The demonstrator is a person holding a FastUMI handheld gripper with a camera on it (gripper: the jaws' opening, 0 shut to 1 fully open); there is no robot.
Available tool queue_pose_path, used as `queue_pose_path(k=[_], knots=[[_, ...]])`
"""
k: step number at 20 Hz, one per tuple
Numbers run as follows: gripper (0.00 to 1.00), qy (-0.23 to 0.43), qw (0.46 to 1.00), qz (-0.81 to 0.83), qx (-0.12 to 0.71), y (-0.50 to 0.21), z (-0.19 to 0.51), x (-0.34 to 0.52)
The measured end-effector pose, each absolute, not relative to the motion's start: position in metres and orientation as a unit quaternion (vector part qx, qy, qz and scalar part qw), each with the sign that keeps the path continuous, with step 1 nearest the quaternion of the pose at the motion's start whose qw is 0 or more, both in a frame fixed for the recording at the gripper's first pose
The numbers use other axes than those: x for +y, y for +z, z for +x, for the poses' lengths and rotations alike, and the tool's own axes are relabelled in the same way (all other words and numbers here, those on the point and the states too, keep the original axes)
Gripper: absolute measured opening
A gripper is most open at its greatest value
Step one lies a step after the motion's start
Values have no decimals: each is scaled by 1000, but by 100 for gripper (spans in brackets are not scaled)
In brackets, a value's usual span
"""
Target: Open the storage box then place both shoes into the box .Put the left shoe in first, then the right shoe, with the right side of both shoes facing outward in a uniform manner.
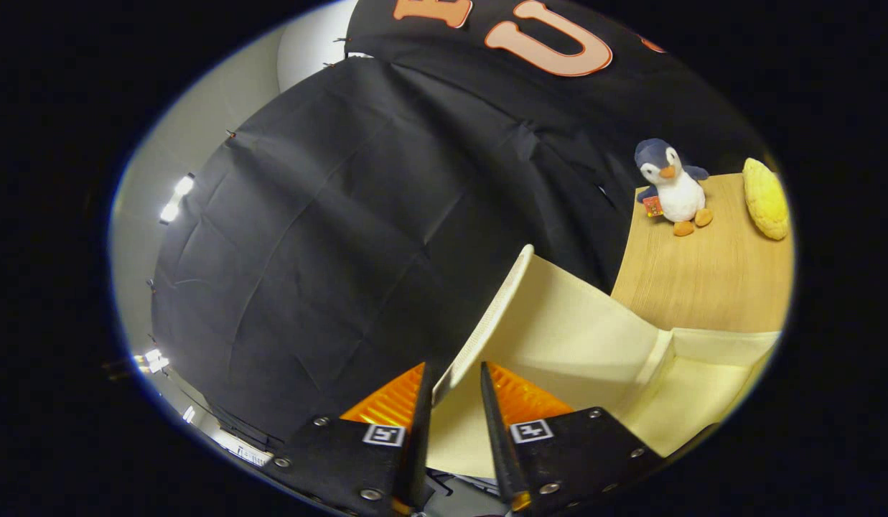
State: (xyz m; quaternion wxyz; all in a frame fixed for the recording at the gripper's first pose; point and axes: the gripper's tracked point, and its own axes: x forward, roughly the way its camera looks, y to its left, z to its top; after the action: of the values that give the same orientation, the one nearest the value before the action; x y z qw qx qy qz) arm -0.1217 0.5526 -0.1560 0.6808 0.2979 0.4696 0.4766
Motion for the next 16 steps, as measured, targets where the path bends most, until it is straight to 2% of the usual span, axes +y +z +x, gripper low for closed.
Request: queue_pose_path(k=[2,3,5,9,16], knots=[[68,479,691,282,462,-156,-125,547],[77,477,700,269,458,-159,-124,539],[83,462,721,246,454,-168,-120,514],[91,416,764,212,445,-199,-105,445],[93,295,837,117,445,-280,-102,280]])
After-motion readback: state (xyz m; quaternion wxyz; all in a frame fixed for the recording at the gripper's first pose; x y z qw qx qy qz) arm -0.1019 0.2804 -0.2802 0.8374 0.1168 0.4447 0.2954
